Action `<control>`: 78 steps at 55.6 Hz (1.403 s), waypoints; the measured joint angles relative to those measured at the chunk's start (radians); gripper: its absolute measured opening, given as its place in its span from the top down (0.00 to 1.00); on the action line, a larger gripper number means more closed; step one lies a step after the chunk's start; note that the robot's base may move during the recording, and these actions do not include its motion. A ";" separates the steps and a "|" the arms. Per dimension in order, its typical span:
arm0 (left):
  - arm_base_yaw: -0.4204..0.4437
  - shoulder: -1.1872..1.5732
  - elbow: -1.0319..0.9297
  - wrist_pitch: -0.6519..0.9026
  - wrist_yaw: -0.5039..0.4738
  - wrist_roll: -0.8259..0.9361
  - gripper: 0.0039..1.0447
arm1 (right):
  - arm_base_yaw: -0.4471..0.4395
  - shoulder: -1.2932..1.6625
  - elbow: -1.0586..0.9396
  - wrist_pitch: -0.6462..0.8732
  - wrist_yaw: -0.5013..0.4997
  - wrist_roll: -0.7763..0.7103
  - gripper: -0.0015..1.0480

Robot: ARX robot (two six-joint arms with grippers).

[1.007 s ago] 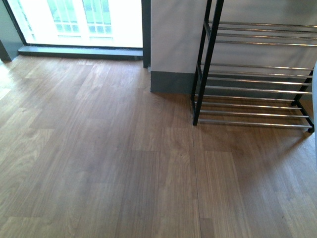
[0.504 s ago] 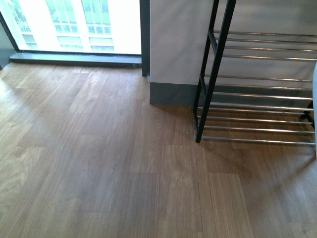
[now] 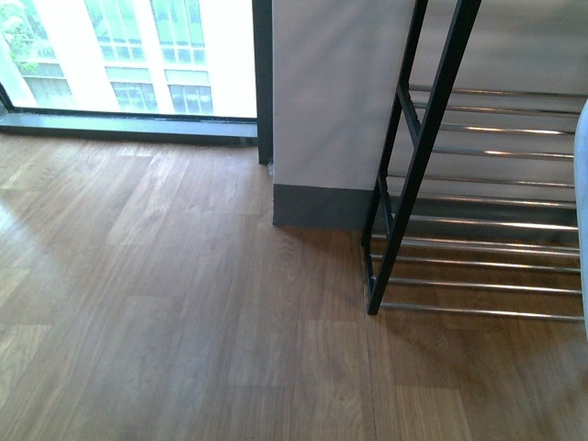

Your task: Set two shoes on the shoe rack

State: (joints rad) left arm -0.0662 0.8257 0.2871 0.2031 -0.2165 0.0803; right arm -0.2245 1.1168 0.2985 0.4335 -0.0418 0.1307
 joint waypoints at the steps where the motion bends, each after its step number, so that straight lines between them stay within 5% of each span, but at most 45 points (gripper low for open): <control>1: 0.000 0.000 0.000 0.000 0.000 0.000 0.99 | 0.000 0.000 0.000 0.000 0.000 0.000 0.99; 78: -0.001 0.001 -0.005 0.000 0.005 0.000 0.99 | -0.001 0.000 0.000 0.000 0.004 0.000 0.99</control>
State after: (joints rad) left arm -0.0669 0.8268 0.2817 0.2028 -0.2115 0.0803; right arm -0.2256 1.1172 0.2981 0.4335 -0.0376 0.1307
